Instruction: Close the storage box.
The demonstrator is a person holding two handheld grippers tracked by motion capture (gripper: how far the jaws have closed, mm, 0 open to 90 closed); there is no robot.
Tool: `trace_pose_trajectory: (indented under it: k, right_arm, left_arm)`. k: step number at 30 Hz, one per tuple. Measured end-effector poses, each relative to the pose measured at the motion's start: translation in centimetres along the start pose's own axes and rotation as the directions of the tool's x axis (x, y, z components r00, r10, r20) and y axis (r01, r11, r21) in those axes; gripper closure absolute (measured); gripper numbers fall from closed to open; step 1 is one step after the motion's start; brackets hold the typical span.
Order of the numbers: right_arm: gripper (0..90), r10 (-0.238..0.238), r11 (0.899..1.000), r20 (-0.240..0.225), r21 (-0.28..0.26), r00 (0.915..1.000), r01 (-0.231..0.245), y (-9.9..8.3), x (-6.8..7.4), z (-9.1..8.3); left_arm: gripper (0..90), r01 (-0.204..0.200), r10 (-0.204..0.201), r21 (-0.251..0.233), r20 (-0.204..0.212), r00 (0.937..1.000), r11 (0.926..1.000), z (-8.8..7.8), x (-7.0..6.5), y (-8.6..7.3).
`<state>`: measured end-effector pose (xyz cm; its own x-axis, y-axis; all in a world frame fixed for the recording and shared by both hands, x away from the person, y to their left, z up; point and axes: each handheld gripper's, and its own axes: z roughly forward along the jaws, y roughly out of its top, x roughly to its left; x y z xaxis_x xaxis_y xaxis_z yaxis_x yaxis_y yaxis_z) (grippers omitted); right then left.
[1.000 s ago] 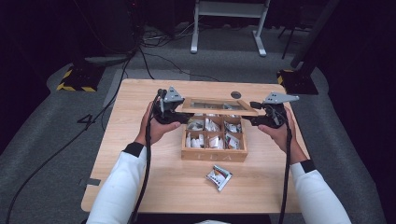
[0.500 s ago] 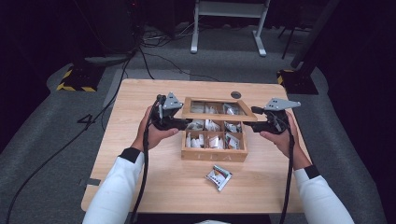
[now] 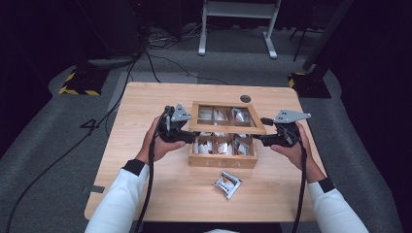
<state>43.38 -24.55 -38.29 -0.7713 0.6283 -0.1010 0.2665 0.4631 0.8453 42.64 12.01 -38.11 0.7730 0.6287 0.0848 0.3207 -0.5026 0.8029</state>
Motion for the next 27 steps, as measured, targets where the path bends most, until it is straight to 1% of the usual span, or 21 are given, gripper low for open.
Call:
trace_pose_trajectory:
  k: [2, 5, 7, 10, 11, 13, 17, 22, 24, 27]
  right_arm:
    - [29.9, -0.017, 1.000, 0.008, 0.016, 0.9998, 0.016, -0.2, 0.3, 0.1]
    - [28.6, -0.028, 0.999, 0.011, 0.037, 0.9995, 0.028, -0.4, 0.6, 0.3]
    - [27.9, -0.018, 0.999, 0.008, 0.042, 0.9998, 0.018, -0.7, 0.7, 0.4]
    - [26.4, -0.003, 0.998, -0.002, 0.059, 1.0000, 0.003, -1.0, 0.7, 0.6]
    - [26.3, -0.008, 0.998, 0.001, 0.057, 1.0000, 0.007, -1.1, 0.7, 0.6]
    - [26.0, -0.002, 0.998, -0.003, 0.066, 1.0000, 0.002, -1.3, 0.8, 0.7]
    - [26.1, 0.014, 0.997, -0.024, 0.082, 0.9996, -0.012, -1.9, 0.8, 1.0]
    - [26.2, 0.031, 0.992, -0.057, 0.123, 0.9979, -0.023, -2.4, 0.8, 1.3]
    - [26.6, 0.029, 0.992, -0.062, 0.123, 0.9976, -0.022, -2.6, 0.9, 1.3]
    - [26.5, 0.041, 0.991, -0.087, 0.130, 0.9954, -0.029, -2.9, 1.0, 1.5]
  left_arm:
    - [30.8, -0.007, 0.007, 0.016, -0.001, 1.0000, 0.9999, 0.1, -0.2, -0.3]
    - [30.2, -0.013, 0.013, 0.025, 0.000, 0.9999, 0.9996, 0.1, -0.4, -0.6]
    - [29.7, -0.013, 0.013, 0.029, 0.003, 0.9999, 0.9995, 0.2, -0.5, -0.8]
    - [28.3, -0.005, 0.005, 0.030, 0.023, 0.9997, 0.9995, 0.1, -0.6, -1.2]
    - [27.9, -0.007, 0.006, 0.032, 0.025, 0.9997, 0.9995, 0.1, -0.7, -1.3]
    - [27.5, -0.009, 0.008, 0.040, 0.029, 0.9996, 0.9992, 0.2, -0.8, -1.5]
    - [26.9, -0.016, 0.014, 0.059, 0.041, 0.9990, 0.9981, 0.4, -0.9, -1.9]
    - [26.6, -0.017, 0.012, 0.073, 0.056, 0.9983, 0.9972, 0.7, -1.0, -2.4]
    - [26.5, -0.023, 0.019, 0.082, 0.054, 0.9984, 0.9963, 0.7, -1.1, -2.5]
    - [26.2, -0.019, 0.013, 0.099, 0.065, 0.9978, 0.9949, 0.9, -1.1, -2.7]
